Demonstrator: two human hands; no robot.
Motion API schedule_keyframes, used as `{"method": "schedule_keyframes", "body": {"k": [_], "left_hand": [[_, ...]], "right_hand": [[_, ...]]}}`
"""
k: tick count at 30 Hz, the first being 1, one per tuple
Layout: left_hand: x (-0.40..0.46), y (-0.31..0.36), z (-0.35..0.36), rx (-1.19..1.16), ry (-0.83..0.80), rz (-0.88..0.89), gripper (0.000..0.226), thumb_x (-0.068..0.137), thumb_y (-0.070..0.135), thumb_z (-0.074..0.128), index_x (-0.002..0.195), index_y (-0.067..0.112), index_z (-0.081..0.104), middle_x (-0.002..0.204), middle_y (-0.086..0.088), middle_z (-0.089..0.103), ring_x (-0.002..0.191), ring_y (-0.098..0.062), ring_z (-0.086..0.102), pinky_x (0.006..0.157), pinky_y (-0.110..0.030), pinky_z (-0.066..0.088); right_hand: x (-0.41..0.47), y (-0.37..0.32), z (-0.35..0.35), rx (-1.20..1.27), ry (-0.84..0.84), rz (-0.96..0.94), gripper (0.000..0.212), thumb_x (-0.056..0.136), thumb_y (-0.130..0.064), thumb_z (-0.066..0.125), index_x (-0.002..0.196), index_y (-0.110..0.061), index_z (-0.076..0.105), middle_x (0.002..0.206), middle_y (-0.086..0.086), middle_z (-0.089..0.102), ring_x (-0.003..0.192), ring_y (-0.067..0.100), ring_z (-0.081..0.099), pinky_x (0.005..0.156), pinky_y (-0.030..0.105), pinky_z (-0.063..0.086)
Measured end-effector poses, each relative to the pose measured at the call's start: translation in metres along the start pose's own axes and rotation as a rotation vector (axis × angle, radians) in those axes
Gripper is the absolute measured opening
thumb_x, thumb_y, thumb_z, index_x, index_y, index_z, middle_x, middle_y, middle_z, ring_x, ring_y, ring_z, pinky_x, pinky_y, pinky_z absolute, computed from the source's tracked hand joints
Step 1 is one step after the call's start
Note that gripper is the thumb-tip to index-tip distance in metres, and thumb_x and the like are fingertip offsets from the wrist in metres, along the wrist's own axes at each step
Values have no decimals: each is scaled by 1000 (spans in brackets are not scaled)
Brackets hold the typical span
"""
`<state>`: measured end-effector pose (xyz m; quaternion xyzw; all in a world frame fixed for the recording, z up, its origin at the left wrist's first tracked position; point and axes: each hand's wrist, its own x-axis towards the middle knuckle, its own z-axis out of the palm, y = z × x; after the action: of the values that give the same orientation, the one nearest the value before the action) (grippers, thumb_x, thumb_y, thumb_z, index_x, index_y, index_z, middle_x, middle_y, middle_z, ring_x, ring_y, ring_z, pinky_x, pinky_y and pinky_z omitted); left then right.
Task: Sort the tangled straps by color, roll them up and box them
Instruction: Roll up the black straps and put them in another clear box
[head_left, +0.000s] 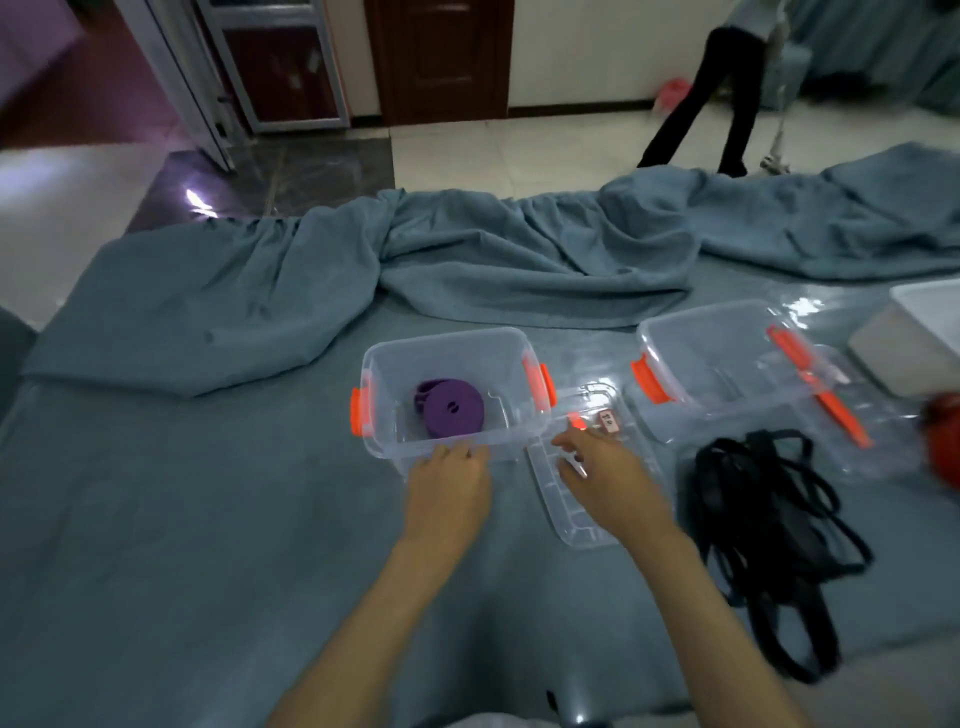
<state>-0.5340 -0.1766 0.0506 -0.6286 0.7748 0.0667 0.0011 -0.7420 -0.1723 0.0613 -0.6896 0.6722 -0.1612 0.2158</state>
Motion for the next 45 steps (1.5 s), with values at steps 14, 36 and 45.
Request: {"method": "schedule_keyframes", "body": {"k": [14, 36, 45], "left_hand": [[-18, 142, 61, 2, -162, 138, 33, 103, 20, 46, 133, 25, 57, 133, -1, 60, 126, -28, 57, 97, -36, 42], [70, 391, 79, -1036, 151, -325, 35, 87, -8, 68, 107, 21, 70, 106, 7, 68, 102, -14, 69, 90, -28, 55], [99, 390, -24, -1254, 366, -93, 41, 97, 9, 74, 133, 27, 69, 131, 8, 66, 107, -5, 70, 92, -17, 56]], "right_hand": [[-78, 159, -49, -203, -12, 173, 21, 101, -30, 62, 119, -23, 69, 110, -3, 66, 96, 26, 69, 76, 39, 55], [-18, 359, -146, 483, -89, -222, 45, 86, -25, 84, 127, -30, 65, 114, -14, 59, 105, 6, 62, 92, 18, 50], [22, 318, -209, 658, 107, -280, 44, 91, -33, 80, 128, -51, 63, 116, -20, 72, 102, 12, 71, 83, 28, 59]]}}
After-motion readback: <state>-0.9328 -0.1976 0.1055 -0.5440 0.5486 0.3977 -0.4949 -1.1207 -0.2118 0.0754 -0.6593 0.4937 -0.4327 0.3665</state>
